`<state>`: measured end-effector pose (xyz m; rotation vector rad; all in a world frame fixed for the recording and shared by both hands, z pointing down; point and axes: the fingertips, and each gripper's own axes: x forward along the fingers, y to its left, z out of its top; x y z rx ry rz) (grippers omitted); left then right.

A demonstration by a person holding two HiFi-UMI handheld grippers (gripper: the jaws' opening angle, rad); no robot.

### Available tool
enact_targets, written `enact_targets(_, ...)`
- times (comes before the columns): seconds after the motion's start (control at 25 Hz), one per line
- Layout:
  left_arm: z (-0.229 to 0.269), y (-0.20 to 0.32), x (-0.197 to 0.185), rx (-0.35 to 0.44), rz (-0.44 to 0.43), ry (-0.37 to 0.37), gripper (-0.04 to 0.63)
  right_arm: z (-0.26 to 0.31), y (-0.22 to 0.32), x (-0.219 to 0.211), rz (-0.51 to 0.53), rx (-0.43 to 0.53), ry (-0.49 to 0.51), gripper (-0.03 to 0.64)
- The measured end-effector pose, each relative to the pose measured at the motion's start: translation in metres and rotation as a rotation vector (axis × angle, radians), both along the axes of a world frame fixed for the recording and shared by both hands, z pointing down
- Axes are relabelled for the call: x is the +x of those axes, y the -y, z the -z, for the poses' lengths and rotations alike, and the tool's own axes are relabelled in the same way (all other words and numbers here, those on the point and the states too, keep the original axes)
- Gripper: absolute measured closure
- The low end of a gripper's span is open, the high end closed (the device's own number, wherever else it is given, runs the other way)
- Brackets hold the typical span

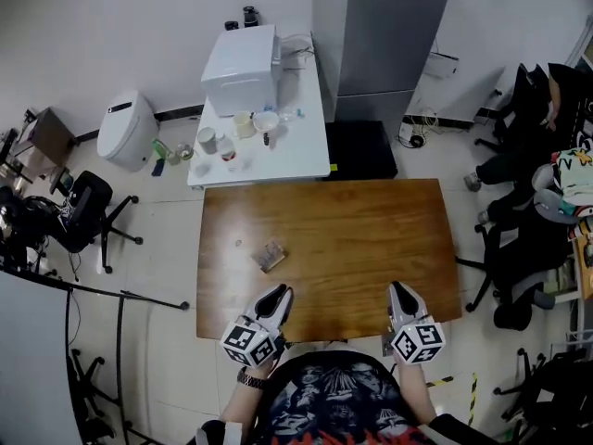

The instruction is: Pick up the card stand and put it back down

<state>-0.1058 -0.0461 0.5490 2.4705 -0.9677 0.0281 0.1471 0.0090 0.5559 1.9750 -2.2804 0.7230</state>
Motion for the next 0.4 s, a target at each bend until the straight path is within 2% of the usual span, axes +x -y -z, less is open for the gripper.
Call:
enact_targets(0.04, -0.003, -0.001, 0.001, -0.002, 0.003, 0.003, 0.538, 0.0, -0.001, 0.002, 0.008, -0.002, -0.006, 0.603)
enact_targets(0.2, -0.008, -0.004, 0.002, -0.008, 0.029, -0.004, 0.538, -0.004, 0.0, 0.007, 0.058, -0.018, -0.148, 0.611)
enact_targets(0.4, -0.007, -0.007, 0.002, -0.021, 0.032, -0.004, 0.538, 0.002, 0.01, -0.001, 0.077, -0.002, -0.165, 0.617)
